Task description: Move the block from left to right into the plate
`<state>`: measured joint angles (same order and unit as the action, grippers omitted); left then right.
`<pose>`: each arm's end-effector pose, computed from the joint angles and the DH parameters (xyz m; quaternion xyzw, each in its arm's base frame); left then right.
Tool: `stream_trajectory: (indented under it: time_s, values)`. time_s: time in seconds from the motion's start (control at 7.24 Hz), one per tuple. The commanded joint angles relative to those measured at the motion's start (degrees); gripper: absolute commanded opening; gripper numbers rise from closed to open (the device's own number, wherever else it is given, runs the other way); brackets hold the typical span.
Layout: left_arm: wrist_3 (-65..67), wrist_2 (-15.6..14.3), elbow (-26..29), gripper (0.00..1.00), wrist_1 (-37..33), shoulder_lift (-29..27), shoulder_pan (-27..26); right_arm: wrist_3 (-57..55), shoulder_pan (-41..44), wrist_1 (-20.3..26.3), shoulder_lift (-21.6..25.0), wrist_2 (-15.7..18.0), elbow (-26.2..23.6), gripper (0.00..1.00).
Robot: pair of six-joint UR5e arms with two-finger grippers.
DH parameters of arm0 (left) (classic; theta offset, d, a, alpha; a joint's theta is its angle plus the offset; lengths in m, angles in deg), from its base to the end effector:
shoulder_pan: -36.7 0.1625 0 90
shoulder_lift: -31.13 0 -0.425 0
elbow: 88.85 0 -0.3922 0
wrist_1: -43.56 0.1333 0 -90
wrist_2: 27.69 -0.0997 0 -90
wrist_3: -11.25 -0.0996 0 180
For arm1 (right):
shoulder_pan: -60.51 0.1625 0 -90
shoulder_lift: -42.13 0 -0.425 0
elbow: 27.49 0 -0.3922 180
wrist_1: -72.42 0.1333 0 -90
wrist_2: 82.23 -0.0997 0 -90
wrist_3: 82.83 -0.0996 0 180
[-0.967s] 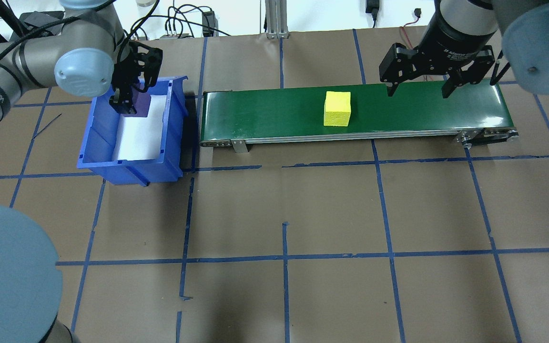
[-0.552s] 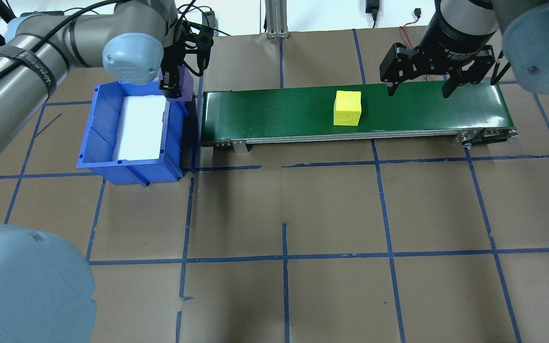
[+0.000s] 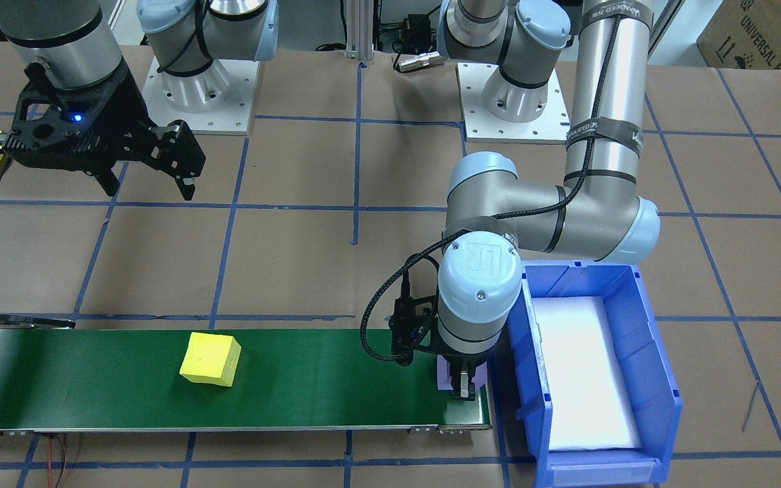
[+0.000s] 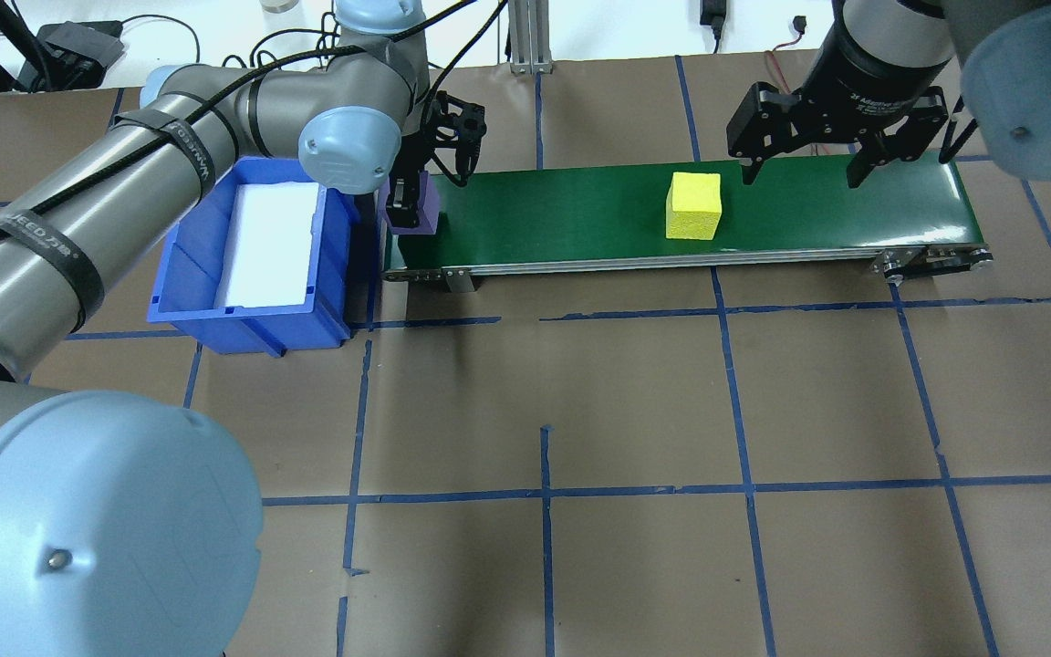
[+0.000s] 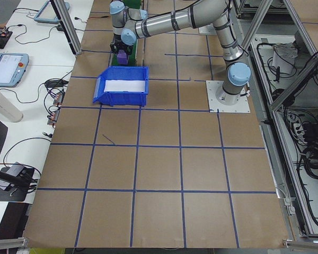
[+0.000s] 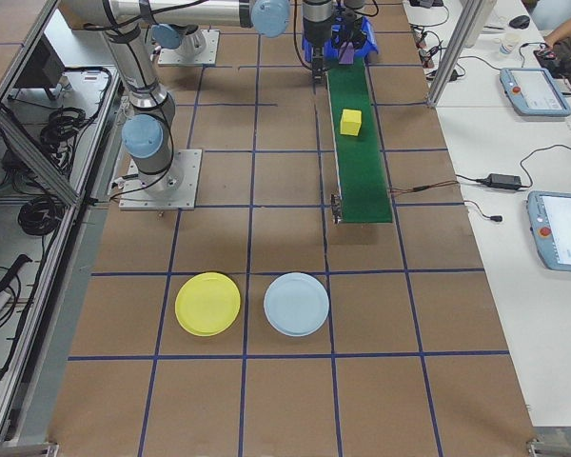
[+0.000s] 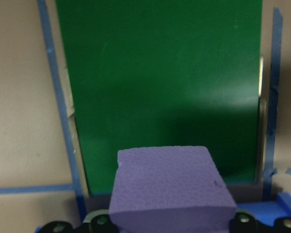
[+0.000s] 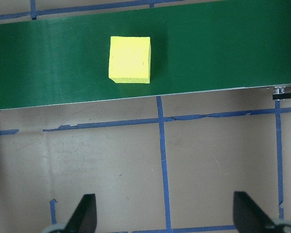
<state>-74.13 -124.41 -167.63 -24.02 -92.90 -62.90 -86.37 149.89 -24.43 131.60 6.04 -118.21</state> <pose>-0.2364 -0.6683 0.2631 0.7360 0.6744 0.0387 0.0442 0.1308 -0.5064 0.4896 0.0355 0.9981 -0.0484 0.0163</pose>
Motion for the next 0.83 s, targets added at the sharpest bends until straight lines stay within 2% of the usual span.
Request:
stream_trajectory:
  time_s: [0.0,0.14,0.41,0.69]
  values:
    - [0.1,0.9,-0.1,1.0,-0.1,-0.2,-0.1,0.1,-0.1,0.1,0.0,0.1,0.0,1.0]
    - [0.1,1.0,-0.1,1.0,-0.3,0.5,-0.1,0.1,-0.1,0.1,0.0,0.1,-0.1,1.0]
    - [2.4,1.3,-0.2,1.0,-2.5,6.2,-0.1,0.4,0.2,-0.4,-0.3,-0.4,-0.9,1.0]
    - [6.9,2.7,-0.5,1.0,-9.6,13.4,0.0,6.1,-0.5,-6.3,-4.9,-0.8,-2.7,1.0]
